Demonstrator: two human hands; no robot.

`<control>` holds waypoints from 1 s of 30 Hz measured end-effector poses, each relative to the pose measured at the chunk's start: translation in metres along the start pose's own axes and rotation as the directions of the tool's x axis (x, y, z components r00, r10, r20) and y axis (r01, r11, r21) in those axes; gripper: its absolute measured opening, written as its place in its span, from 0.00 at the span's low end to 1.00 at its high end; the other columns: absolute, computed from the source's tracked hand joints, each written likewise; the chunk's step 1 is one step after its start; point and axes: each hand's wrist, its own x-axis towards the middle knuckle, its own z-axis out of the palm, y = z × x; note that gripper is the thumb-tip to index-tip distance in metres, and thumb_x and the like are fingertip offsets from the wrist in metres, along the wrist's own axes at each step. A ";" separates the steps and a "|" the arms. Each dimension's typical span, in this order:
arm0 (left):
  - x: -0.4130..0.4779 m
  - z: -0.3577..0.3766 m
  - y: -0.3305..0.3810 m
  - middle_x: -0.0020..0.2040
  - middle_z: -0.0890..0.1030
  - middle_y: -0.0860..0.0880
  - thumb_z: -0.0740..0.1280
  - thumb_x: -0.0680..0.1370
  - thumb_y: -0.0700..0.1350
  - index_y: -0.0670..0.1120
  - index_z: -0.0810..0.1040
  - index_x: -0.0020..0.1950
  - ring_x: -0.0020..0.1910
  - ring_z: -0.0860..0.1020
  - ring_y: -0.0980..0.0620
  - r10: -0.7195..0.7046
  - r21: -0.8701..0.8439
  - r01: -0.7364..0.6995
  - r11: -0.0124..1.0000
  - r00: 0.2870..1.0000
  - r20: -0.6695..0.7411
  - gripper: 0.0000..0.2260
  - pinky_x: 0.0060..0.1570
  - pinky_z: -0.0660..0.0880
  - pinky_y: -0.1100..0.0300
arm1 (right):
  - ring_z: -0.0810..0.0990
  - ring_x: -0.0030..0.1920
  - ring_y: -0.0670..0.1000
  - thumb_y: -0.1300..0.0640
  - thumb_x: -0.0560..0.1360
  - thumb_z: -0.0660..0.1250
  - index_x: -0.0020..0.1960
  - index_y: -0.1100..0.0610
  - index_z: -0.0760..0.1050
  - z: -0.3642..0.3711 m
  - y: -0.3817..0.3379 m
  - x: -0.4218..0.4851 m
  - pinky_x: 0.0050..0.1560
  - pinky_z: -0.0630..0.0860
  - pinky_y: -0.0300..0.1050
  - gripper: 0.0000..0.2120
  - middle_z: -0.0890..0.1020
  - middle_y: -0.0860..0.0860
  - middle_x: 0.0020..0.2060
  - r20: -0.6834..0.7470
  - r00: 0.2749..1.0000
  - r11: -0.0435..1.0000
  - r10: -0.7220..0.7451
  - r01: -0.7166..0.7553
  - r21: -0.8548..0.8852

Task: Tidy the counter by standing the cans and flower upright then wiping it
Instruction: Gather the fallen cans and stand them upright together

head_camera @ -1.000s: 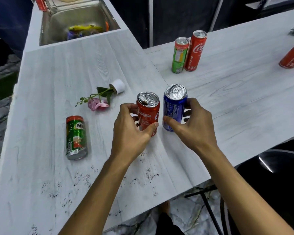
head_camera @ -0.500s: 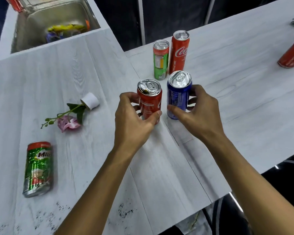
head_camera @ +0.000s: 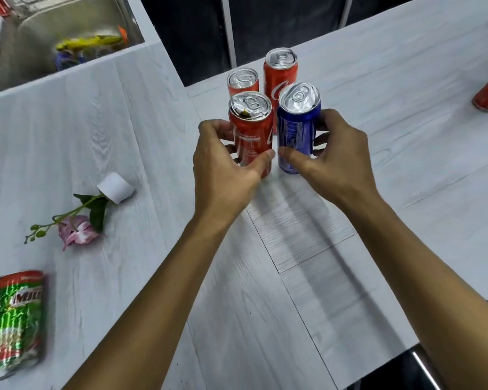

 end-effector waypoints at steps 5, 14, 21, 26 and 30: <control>0.013 0.014 0.002 0.59 0.76 0.58 0.81 0.68 0.57 0.53 0.67 0.63 0.52 0.80 0.58 0.014 0.010 -0.014 1.000 1.000 -0.024 0.31 0.45 0.79 0.71 | 0.80 0.52 0.43 0.41 0.68 0.76 0.68 0.55 0.73 0.001 0.009 0.021 0.44 0.74 0.27 0.34 0.82 0.46 0.59 -0.019 1.000 1.000 0.004 -0.003 0.026; 0.023 0.030 -0.005 0.59 0.76 0.58 0.81 0.68 0.58 0.53 0.67 0.64 0.54 0.81 0.57 -0.030 0.031 0.031 0.999 0.999 -0.038 0.33 0.52 0.82 0.61 | 0.79 0.52 0.42 0.41 0.69 0.76 0.69 0.55 0.72 0.008 0.025 0.038 0.42 0.72 0.23 0.34 0.82 0.47 0.59 0.001 1.000 1.000 0.013 -0.013 0.002; 0.025 0.035 -0.005 0.61 0.77 0.56 0.82 0.68 0.57 0.52 0.68 0.65 0.57 0.81 0.54 -0.047 0.040 0.049 0.998 0.998 -0.038 0.33 0.54 0.83 0.56 | 0.79 0.53 0.42 0.41 0.69 0.76 0.70 0.55 0.72 0.012 0.032 0.039 0.46 0.74 0.26 0.34 0.82 0.47 0.60 0.013 1.000 1.000 0.024 -0.024 0.011; 0.024 0.036 -0.008 0.61 0.76 0.58 0.81 0.69 0.57 0.51 0.68 0.66 0.58 0.80 0.55 -0.041 0.042 0.043 0.998 0.998 -0.048 0.33 0.55 0.82 0.57 | 0.79 0.53 0.42 0.42 0.69 0.76 0.69 0.55 0.72 0.012 0.033 0.039 0.45 0.73 0.25 0.34 0.82 0.47 0.60 0.022 0.999 1.000 0.024 -0.024 0.001; 0.023 0.037 -0.011 0.60 0.75 0.59 0.81 0.69 0.57 0.52 0.67 0.66 0.56 0.79 0.57 -0.038 0.026 0.039 0.999 0.999 -0.037 0.32 0.52 0.80 0.67 | 0.77 0.52 0.41 0.42 0.70 0.76 0.70 0.55 0.71 0.014 0.034 0.039 0.44 0.71 0.23 0.34 0.82 0.48 0.61 0.033 0.999 0.999 0.024 -0.023 -0.026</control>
